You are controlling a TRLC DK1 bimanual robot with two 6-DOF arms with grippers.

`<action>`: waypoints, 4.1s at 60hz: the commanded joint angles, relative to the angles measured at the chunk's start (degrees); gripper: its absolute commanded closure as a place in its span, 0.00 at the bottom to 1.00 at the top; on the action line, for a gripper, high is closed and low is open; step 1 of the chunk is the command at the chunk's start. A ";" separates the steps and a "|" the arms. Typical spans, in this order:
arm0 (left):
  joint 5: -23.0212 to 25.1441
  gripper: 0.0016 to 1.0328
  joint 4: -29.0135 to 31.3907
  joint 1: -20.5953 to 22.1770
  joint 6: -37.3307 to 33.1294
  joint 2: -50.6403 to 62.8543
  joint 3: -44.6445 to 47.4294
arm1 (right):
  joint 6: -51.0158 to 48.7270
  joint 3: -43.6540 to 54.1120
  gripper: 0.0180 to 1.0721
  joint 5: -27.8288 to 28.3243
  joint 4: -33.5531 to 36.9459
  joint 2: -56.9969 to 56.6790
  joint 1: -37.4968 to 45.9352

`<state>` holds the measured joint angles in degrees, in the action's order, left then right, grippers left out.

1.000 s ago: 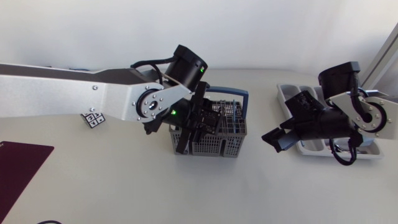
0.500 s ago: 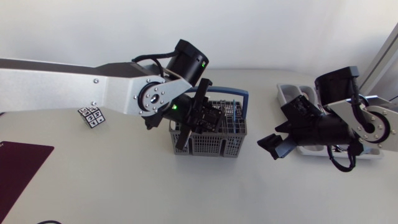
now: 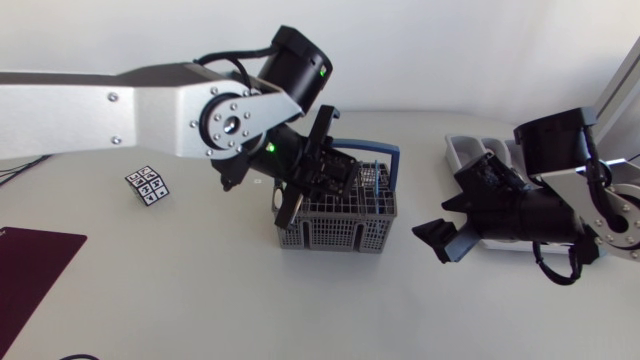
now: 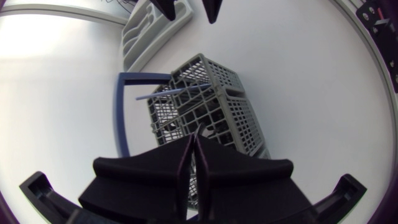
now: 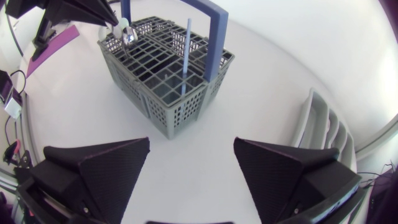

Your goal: Transfer all utensils from the basket to the drawer tray.

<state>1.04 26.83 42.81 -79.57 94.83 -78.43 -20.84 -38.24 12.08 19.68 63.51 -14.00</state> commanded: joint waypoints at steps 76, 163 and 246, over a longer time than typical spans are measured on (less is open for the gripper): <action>-4.03 0.97 12.99 7.38 63.57 -2.37 -13.15 | 0.19 6.07 0.17 -25.44 -15.55 -11.03 -31.88; 4.15 0.18 16.85 4.13 76.05 -1.57 -20.27 | -4.12 10.11 0.95 -28.60 -24.43 -8.84 -33.37; 4.32 0.06 10.70 -8.35 75.18 -3.77 -1.72 | -72.50 -11.60 0.95 26.51 10.20 19.73 47.22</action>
<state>4.71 37.78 34.98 -4.29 92.07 -81.58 -84.23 -46.09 38.52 28.49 78.78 30.94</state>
